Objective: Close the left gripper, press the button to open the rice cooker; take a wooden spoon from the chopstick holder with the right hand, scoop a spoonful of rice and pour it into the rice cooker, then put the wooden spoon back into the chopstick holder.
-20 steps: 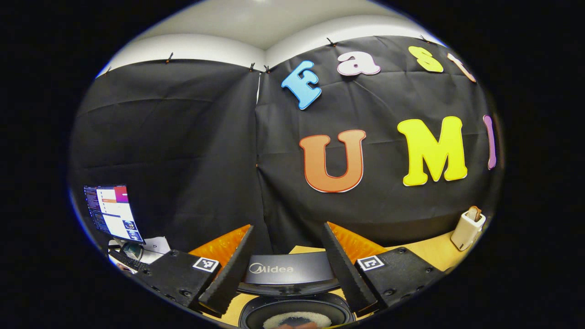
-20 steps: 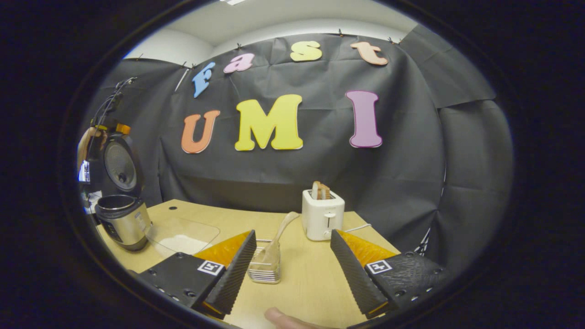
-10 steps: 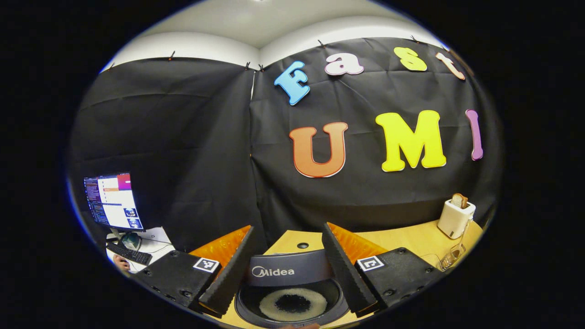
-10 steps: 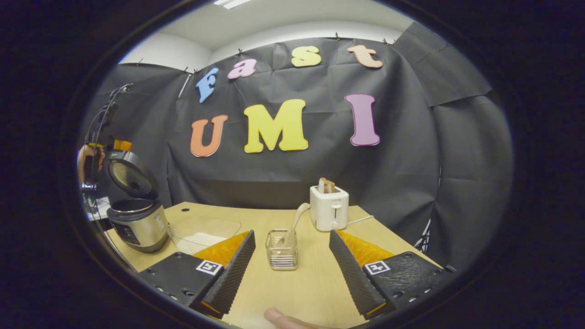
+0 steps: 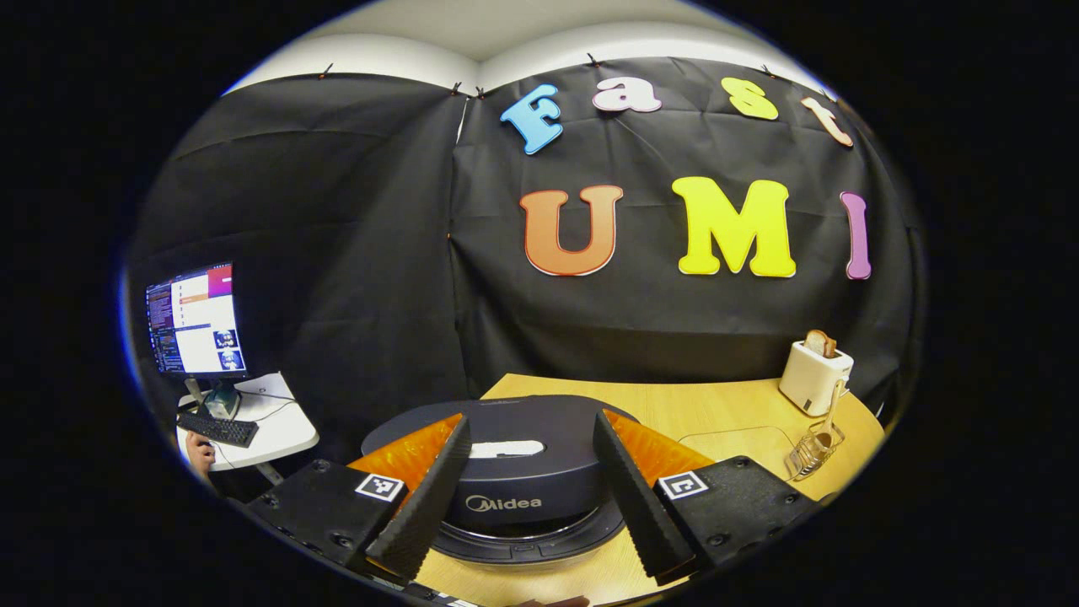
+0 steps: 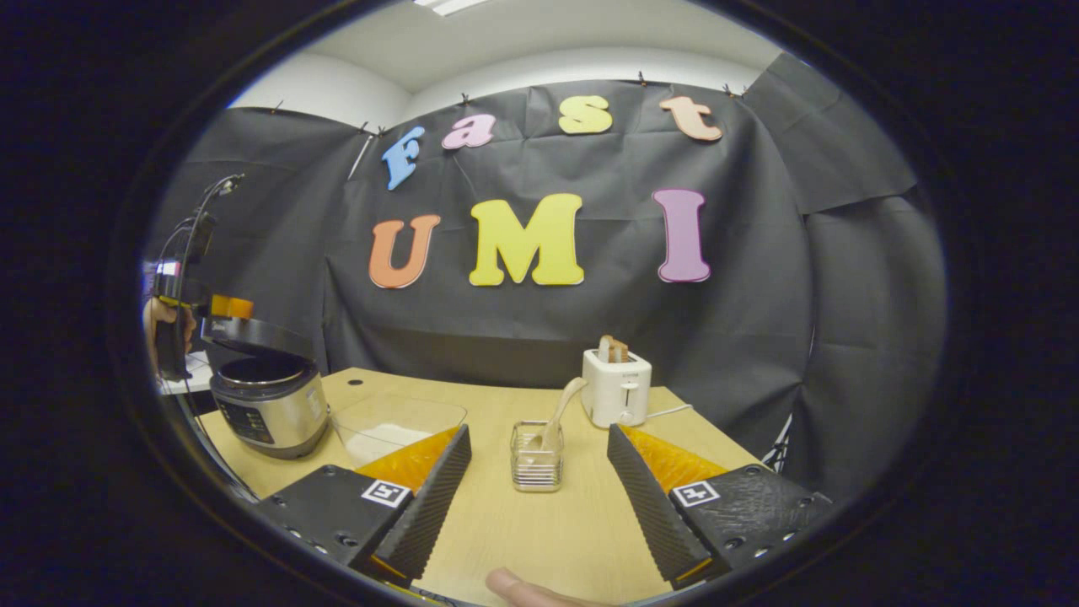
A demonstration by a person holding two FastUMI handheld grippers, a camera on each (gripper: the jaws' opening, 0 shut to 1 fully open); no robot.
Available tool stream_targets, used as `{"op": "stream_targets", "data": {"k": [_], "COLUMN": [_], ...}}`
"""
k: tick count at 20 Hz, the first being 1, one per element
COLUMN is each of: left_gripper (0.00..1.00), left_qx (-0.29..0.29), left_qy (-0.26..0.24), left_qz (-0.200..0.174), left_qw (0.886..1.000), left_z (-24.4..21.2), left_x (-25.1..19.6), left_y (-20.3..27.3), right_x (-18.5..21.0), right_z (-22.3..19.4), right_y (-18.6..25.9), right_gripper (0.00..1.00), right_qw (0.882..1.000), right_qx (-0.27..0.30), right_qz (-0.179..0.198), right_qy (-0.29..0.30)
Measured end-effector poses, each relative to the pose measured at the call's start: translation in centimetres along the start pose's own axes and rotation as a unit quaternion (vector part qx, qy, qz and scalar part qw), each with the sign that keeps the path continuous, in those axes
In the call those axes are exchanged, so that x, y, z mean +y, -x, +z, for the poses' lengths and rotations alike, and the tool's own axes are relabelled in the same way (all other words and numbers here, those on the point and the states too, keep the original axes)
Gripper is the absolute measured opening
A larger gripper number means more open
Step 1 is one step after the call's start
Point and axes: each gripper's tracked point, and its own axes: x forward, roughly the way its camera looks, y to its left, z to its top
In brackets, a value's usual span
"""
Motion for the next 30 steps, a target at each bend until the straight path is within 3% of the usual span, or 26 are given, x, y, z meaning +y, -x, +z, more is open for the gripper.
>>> {"op": "stream_targets", "data": {"k": [8, 25, 28, 30], "left_gripper": [0.94, 0.92, 0.91, 0.89], "left_qx": [0.007, -0.077, -0.087, -0.082], "left_qy": [-0.005, 0.009, -0.019, -0.008], "left_qz": [0.018, 0.055, 0.052, 0.029], "left_qw": [1.0, 0.995, 0.995, 0.996], "left_z": [-6.1, -6.2, -6.3, -6.7], "left_x": [-0.5, -0.4, -0.7, -1.4], "left_y": [0.5, 0.7, 1.7, 3.1], "right_x": [1.4, 2.7, 2.8, 2.9], "right_z": [-1.3, -3.2, -2.9, -2.9], "right_y": [-0.1, -0.1, 0.1, 0.6], "right_gripper": [0.96, 0.96, 0.97, 0.96], "right_qw": [1.0, 0.999, 0.999, 0.999], "right_qx": [0.012, 0.032, 0.029, 0.025], "right_qz": [0.028, 0.042, 0.044, 0.046], "right_qy": [-0.006, -0.006, -0.002, -0.003]}}
